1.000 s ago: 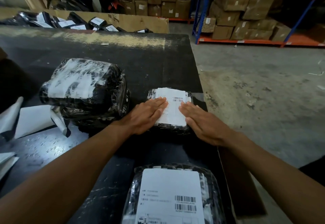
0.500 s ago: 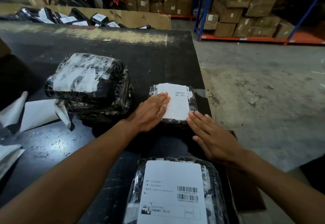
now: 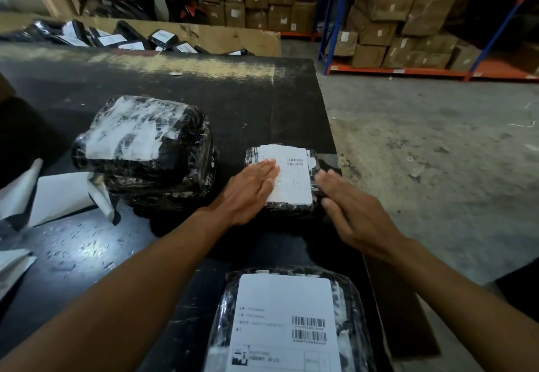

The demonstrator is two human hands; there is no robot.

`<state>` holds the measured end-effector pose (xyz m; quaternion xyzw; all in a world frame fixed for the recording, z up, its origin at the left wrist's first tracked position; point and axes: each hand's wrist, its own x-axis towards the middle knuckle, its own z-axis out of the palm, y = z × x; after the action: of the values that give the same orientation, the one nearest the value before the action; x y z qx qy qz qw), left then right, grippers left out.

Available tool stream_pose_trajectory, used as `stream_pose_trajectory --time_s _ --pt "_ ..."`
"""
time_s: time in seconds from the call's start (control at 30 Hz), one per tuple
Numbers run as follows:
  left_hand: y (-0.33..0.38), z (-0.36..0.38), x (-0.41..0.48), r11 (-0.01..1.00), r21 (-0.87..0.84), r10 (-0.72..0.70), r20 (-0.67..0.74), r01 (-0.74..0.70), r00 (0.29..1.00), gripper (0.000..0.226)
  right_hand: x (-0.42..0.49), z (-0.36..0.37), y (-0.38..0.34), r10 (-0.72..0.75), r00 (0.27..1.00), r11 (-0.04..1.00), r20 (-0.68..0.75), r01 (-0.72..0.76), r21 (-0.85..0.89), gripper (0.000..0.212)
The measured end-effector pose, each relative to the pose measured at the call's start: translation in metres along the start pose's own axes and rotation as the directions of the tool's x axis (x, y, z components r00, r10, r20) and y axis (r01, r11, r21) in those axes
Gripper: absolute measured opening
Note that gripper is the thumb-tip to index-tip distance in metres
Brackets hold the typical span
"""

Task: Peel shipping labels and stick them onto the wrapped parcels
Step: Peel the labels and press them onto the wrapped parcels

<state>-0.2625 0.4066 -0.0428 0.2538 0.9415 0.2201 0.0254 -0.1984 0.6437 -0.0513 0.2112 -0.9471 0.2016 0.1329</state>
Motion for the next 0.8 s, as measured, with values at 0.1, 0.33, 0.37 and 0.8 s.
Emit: stream_pose_trajectory --time_s 0.1,0.33,0.37,0.8 --pt "-0.001 -0.004 0.000 1.000 0.000 -0.014 0.041 0.014 0.999 0.048 0.028 0.005 -0.002 0.031 0.988 1.000 0.149 -0.031 -0.004 0.058" --pt "-0.010 -0.016 -0.015 0.990 0.089 0.093 0.200 -0.113 0.975 0.054 0.031 0.025 0.012 -0.021 0.957 0.999 0.290 0.027 -0.018 0.054" --pt "-0.013 -0.014 -0.022 0.981 0.116 0.125 0.212 -0.152 0.969 0.057 0.033 0.024 0.015 -0.032 0.955 0.999 0.296 0.036 -0.008 0.055" --pt "-0.046 -0.018 -0.103 0.835 0.338 0.440 0.062 -0.434 0.896 0.056 0.036 0.023 0.022 -0.069 0.952 0.998 0.299 0.065 0.023 0.059"
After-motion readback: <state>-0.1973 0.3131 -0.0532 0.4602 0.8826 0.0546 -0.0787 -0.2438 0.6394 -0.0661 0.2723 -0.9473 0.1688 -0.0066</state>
